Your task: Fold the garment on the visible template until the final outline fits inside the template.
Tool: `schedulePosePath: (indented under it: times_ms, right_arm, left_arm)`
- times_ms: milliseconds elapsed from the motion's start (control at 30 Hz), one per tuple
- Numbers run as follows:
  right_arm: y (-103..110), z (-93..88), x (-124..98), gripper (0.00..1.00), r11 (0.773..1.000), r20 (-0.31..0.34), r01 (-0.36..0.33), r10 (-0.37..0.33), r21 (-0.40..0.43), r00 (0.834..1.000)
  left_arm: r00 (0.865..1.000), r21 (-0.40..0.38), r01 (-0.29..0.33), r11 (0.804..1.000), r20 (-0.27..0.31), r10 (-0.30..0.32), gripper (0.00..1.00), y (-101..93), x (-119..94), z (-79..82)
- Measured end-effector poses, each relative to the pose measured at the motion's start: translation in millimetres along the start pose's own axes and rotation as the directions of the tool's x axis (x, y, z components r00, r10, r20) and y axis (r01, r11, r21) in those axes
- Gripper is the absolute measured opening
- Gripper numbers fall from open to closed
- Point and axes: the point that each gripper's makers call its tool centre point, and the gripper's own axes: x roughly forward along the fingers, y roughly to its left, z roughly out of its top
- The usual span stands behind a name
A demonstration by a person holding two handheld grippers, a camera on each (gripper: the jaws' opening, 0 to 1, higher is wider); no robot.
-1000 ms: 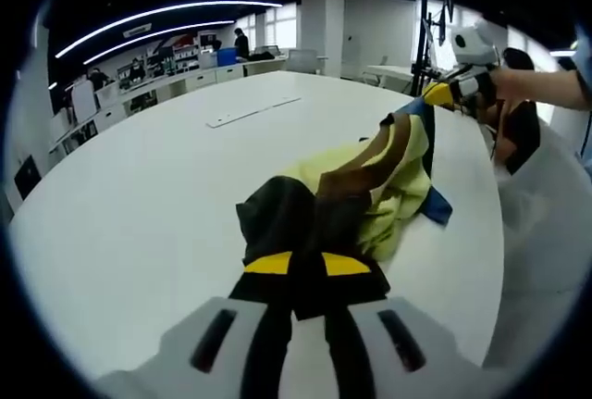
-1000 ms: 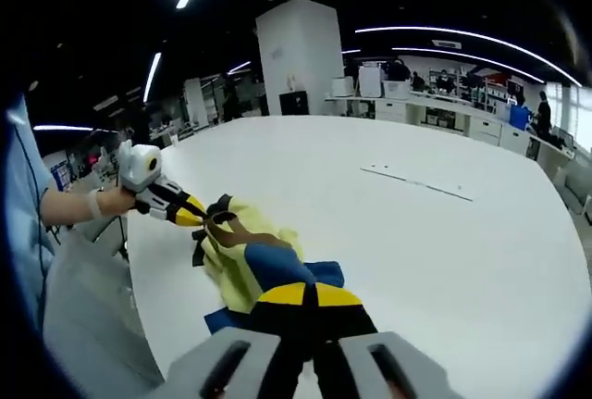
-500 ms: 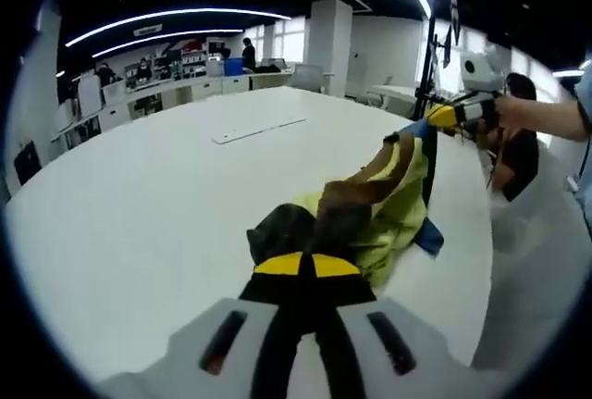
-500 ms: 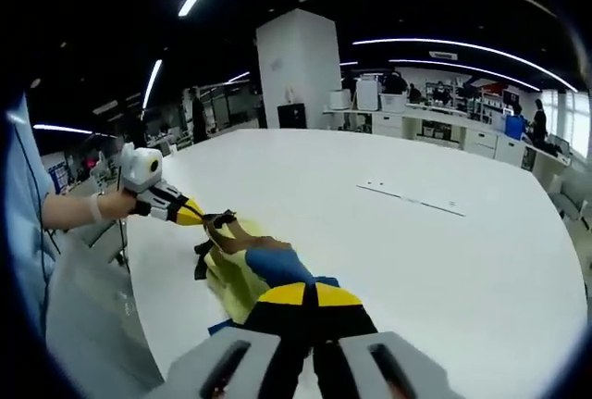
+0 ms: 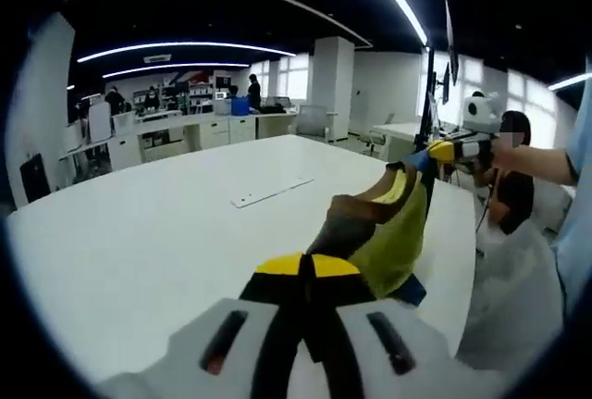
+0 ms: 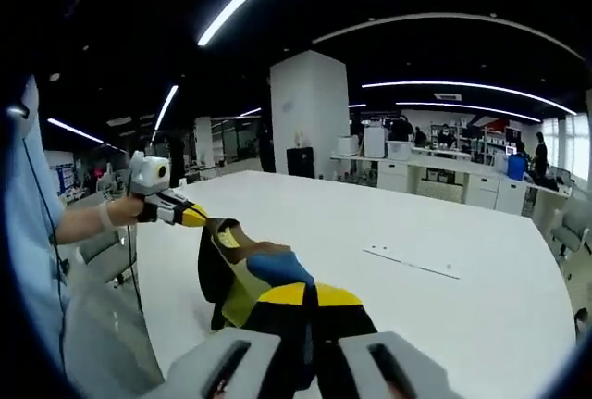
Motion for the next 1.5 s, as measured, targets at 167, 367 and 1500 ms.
schedulePosePath:
  times_ms: [167, 367, 1500]
  right_arm:
    - [8.9, 35.3, -4.9, 0.0, 0.999, 0.078, -0.021, 0.023, -0.03, 0.997]
    - [14.4, 67.3, -10.1, 0.0, 0.996, 0.135, -0.022, 0.033, -0.084, 0.99]
    - [-124.4, -85.3, 171.4, 0.0, 0.982, -0.277, 0.007, 0.046, 0.188, 0.96]
  left_arm:
    - [0.998, 0.001, -0.013, 1.0, 0.069, 0.013, 0.0, 4.1, -17.3, 26.0]
    - [0.99, 0.034, -0.032, 0.999, 0.14, 0.027, 0.0, 7.4, -34.7, 62.0]
    - [0.99, -0.103, -0.05, 0.993, -0.138, 0.035, 0.0, 144.7, 146.2, -66.9]
